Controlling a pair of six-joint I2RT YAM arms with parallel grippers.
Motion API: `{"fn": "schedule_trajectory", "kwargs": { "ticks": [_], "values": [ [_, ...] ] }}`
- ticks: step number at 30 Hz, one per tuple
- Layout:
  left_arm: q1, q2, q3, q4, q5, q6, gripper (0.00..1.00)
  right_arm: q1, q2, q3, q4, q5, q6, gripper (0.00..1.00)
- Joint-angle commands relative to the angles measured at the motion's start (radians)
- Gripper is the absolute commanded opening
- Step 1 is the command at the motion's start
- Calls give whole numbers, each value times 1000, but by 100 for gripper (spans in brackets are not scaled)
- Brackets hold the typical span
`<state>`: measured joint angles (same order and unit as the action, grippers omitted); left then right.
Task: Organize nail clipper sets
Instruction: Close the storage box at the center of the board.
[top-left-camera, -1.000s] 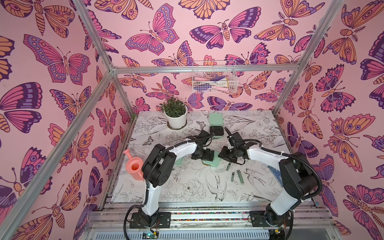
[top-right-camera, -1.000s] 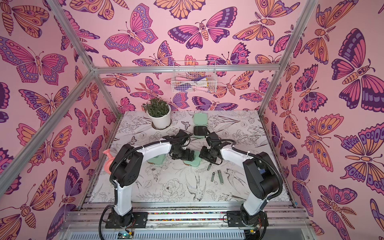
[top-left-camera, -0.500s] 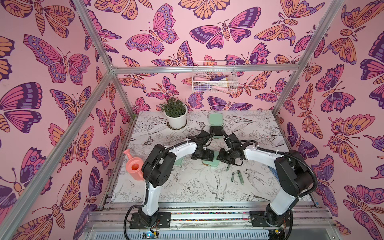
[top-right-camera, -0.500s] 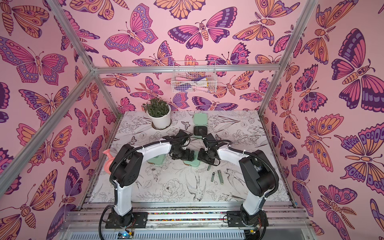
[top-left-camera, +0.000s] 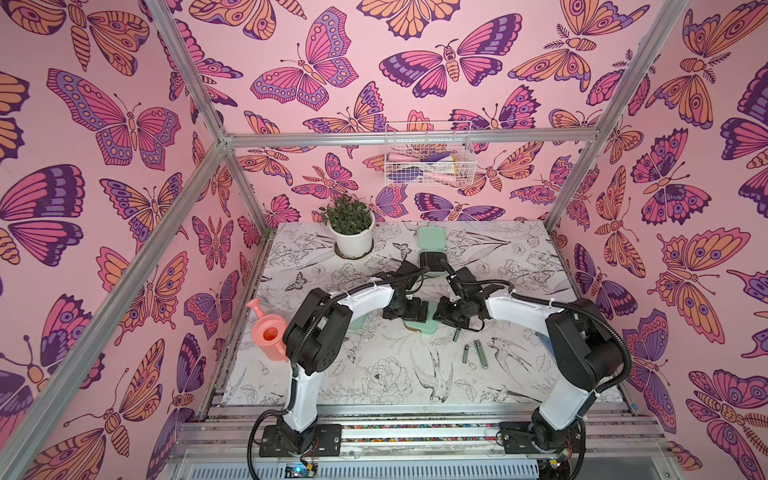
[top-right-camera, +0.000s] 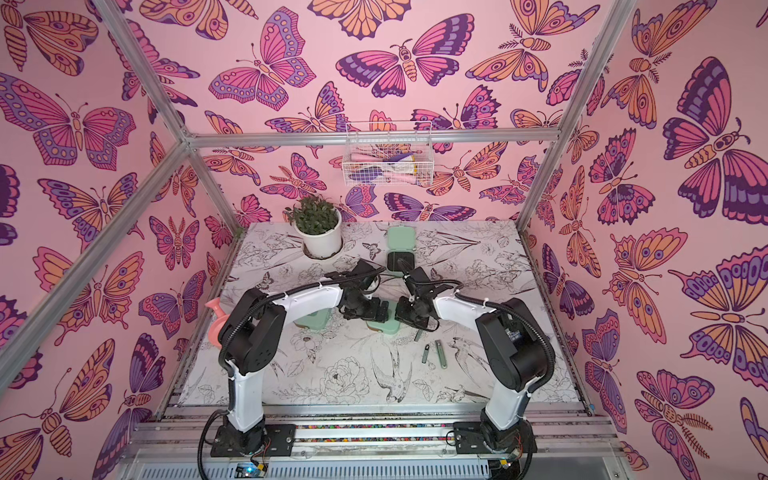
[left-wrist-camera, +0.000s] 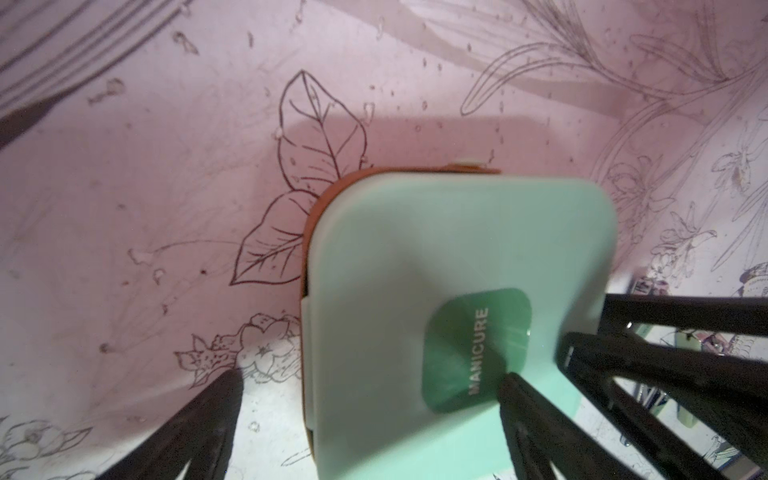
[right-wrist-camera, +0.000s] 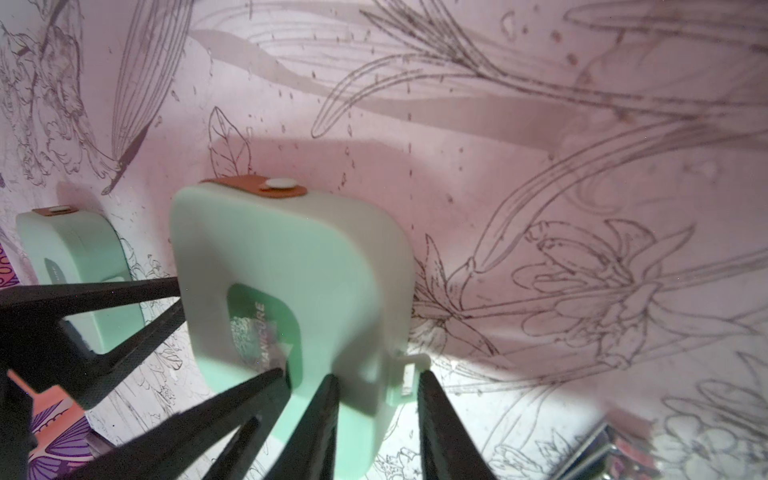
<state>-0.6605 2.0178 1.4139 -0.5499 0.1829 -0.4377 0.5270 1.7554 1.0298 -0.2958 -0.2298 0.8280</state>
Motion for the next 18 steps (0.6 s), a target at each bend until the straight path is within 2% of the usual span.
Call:
{"fn": "schedule_trajectory", "kwargs": {
  "ticks": [1,18],
  "values": [
    [-1,15,-43,-90,-16,-2,97,14,25,26,11,8,14,33],
    [0,15,-43,-90,-8,-4,97,25,37,1,12,30,19,33]
  ]
}}
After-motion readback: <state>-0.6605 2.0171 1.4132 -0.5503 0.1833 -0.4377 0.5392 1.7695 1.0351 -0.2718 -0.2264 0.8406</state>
